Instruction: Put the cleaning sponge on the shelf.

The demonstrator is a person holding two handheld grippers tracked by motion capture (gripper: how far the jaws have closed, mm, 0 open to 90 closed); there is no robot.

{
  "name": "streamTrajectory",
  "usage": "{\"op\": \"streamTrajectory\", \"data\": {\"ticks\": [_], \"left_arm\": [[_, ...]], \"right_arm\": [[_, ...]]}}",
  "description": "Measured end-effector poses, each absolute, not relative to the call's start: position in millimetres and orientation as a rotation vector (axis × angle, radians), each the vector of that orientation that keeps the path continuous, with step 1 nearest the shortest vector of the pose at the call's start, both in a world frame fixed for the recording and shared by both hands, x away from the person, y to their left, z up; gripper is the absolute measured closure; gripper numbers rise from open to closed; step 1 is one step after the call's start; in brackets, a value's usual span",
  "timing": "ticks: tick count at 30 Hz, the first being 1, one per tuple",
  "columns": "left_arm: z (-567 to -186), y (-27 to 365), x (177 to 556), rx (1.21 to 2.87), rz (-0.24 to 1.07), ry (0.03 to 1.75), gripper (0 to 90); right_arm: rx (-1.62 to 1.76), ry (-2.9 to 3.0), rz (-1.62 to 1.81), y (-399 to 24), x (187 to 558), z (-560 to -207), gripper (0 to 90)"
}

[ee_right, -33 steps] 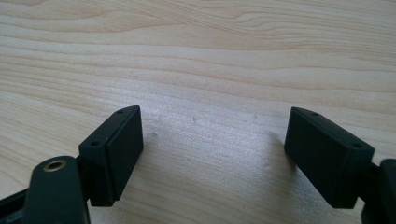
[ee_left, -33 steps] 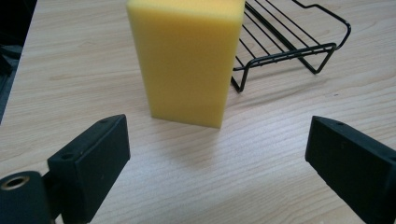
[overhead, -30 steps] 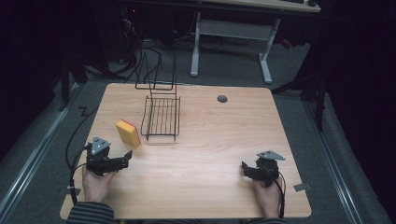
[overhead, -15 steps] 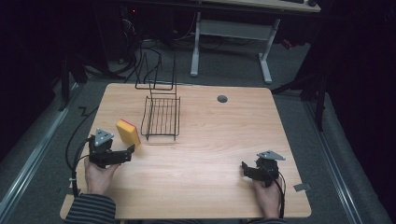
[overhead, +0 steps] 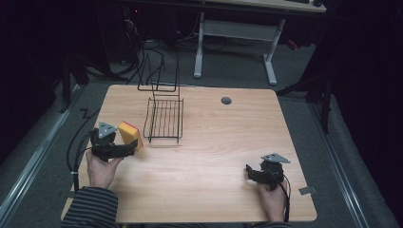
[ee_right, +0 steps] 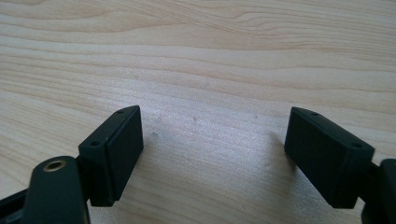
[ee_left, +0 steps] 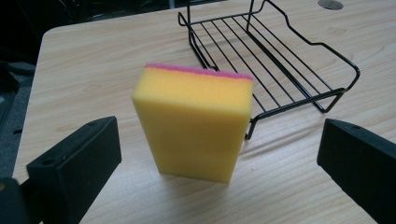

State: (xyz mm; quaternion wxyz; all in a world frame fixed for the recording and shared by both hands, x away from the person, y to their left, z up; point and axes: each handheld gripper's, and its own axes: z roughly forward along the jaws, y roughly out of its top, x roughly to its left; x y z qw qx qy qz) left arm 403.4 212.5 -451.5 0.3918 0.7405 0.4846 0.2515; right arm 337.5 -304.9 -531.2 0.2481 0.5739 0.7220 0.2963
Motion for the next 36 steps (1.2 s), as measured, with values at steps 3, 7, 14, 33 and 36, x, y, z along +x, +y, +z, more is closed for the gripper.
{"op": "streamTrajectory", "data": {"ticks": [3, 7, 14, 33, 36], "left_arm": [[-450.3, 210.4, 407.9, 1.880, 0.643, 1.226, 0.4], [-450.9, 210.4, 415.6, 1.884, 0.633, 1.233, 0.4], [-453.7, 212.3, 428.0, 1.890, 0.623, 1.229, 0.1], [-470.6, 213.4, 446.4, 1.897, 0.609, 1.260, 0.2], [-472.5, 212.1, 447.7, 1.909, 0.610, 1.260, 0.3]], "right_arm": [[1.564, 1.968, 0.807, -304.9, 337.5, -531.2, 19.6], [1.564, 1.968, 0.807, -304.9, 337.5, -531.2, 19.6], [1.564, 1.968, 0.807, -304.9, 337.5, -531.2, 19.6], [1.564, 1.968, 0.807, -304.9, 337.5, -531.2, 19.6], [1.564, 1.968, 0.807, -304.9, 337.5, -531.2, 19.6]]}}
